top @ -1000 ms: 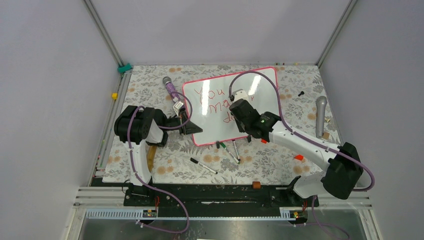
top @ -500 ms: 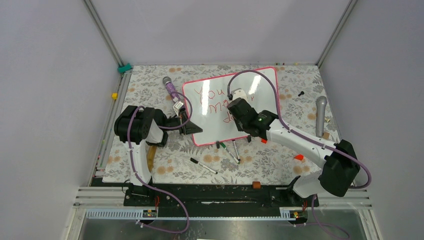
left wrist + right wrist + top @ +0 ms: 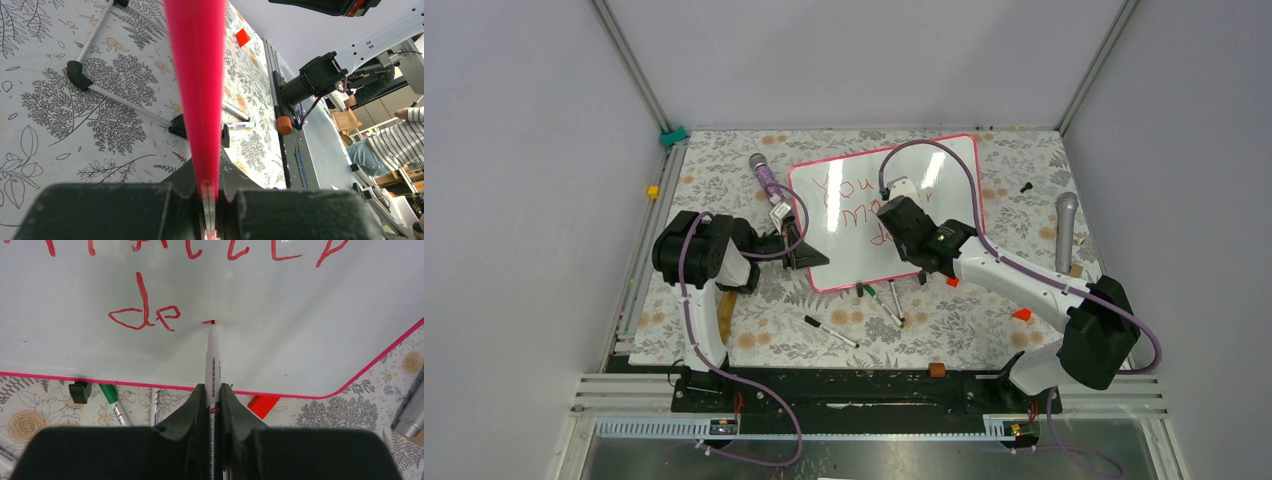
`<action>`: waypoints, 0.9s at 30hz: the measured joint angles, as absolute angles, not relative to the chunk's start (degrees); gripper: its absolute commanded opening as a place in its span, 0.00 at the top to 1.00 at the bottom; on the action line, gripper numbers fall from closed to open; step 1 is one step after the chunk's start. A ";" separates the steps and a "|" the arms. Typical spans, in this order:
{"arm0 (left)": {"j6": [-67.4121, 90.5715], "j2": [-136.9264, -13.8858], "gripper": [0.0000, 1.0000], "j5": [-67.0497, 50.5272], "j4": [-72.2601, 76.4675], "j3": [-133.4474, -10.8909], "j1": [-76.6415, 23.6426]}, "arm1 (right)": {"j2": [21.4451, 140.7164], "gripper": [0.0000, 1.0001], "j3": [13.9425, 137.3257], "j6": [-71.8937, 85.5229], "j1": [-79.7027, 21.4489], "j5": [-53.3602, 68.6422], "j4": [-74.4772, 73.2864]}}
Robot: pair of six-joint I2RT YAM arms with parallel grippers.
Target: Write a sentence on the whiteboard
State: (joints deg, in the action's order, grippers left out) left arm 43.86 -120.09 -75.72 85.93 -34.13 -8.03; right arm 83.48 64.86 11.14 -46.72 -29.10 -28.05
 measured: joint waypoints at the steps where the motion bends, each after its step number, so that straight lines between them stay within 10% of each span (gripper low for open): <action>1: 43.86 -120.09 1.00 -75.70 85.93 -34.13 -8.03 | 83.48 1.00 64.86 11.14 -46.65 -29.32 -28.08; 27: 43.92 -120.09 1.00 -75.75 85.93 -34.15 -8.05 | 83.90 1.00 67.02 10.96 -45.04 -29.04 -28.64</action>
